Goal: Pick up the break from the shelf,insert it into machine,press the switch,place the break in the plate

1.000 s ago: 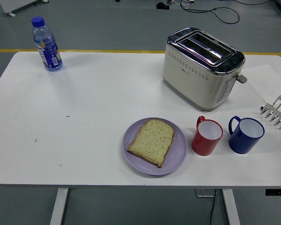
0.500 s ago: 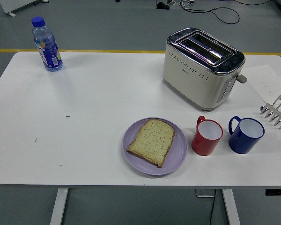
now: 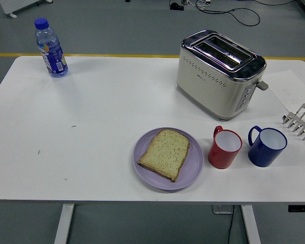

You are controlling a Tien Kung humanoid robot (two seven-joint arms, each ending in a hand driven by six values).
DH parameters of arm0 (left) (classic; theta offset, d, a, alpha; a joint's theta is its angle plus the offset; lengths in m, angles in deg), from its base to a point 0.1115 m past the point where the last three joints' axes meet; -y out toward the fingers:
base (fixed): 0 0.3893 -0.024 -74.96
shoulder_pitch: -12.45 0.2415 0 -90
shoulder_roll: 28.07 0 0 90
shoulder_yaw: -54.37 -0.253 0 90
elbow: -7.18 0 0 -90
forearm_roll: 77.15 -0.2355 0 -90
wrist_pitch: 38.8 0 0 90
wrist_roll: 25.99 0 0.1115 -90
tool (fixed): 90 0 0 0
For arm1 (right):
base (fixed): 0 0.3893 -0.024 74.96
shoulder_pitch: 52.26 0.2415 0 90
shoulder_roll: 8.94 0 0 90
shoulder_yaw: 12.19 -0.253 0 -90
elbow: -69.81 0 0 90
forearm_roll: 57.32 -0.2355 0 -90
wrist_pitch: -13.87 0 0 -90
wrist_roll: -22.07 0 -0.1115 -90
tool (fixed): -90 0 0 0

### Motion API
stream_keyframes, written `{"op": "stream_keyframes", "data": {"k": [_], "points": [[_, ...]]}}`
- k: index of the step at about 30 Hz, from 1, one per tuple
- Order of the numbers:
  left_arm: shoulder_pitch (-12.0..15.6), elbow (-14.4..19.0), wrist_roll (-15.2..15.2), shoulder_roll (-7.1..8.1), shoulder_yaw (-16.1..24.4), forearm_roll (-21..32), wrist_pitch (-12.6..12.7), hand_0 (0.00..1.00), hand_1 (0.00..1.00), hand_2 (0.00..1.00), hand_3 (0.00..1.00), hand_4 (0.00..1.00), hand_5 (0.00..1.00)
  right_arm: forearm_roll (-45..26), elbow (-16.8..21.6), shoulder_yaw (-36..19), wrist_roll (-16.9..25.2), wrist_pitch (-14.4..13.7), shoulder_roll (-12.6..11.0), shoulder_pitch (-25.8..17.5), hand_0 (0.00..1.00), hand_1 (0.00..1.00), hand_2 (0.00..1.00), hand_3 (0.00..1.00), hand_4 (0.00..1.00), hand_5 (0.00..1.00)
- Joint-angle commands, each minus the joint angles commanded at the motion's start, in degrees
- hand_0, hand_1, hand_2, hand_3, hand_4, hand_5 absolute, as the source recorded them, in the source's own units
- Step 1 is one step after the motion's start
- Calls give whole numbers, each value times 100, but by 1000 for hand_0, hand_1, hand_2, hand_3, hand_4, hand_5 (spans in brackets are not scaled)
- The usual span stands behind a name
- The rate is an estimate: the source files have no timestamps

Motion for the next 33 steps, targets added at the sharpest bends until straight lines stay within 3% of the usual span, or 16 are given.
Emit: {"op": "stream_keyframes", "data": {"k": [33], "points": [[-19, 0, -1, 0, 16, -51, -7, 602, 465, 473, 540, 279, 931, -81, -65, -4, 38, 1, 65, 32, 639, 588, 637, 598, 478, 198]]}}
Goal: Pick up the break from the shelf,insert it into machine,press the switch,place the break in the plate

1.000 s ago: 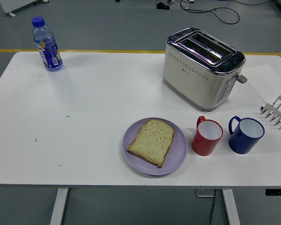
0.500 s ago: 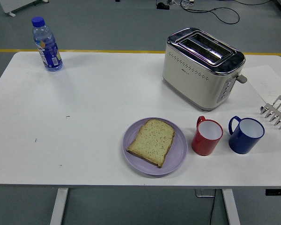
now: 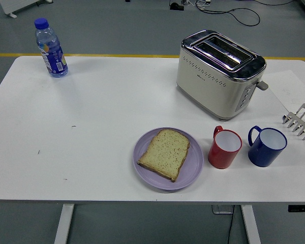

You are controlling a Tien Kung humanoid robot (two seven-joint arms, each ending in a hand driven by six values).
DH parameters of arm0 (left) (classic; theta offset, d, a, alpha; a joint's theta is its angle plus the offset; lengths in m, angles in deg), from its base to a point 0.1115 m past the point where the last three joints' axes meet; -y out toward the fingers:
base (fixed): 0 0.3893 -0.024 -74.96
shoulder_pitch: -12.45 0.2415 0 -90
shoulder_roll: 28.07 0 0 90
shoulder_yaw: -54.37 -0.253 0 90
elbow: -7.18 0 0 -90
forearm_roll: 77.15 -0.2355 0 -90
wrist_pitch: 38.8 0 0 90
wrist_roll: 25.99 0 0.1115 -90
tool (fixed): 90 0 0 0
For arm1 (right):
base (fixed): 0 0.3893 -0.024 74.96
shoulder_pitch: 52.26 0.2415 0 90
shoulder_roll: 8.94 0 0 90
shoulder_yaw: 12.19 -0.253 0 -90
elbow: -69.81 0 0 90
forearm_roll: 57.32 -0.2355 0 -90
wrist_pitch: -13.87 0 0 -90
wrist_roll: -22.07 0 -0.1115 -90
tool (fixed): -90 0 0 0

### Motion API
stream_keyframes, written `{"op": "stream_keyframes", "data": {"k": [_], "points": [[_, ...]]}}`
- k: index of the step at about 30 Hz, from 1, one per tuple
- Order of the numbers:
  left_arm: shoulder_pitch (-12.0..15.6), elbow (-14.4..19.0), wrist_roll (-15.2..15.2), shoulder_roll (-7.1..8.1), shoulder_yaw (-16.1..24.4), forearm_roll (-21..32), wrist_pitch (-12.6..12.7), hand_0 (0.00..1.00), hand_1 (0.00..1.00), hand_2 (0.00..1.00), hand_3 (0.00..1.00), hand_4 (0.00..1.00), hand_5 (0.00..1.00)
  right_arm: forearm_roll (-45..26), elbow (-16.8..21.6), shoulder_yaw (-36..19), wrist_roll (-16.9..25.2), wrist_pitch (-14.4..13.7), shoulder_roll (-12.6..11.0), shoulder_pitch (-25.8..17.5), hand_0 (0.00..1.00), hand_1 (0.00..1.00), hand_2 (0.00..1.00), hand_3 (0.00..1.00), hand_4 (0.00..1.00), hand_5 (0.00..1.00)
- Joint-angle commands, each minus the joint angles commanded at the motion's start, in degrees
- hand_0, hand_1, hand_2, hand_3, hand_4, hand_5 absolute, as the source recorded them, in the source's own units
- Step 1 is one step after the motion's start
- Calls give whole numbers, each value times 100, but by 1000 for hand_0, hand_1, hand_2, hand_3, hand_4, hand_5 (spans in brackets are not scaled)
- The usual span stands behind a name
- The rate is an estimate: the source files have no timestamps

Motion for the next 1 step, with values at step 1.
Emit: {"op": "stream_keyframes", "data": {"k": [1], "points": [[2, 0, 1, 0, 2, -2, 0, 602, 465, 473, 540, 279, 931, -2, -1, 0, 1, -2, -1, -2, 639, 588, 637, 598, 478, 198]]}}
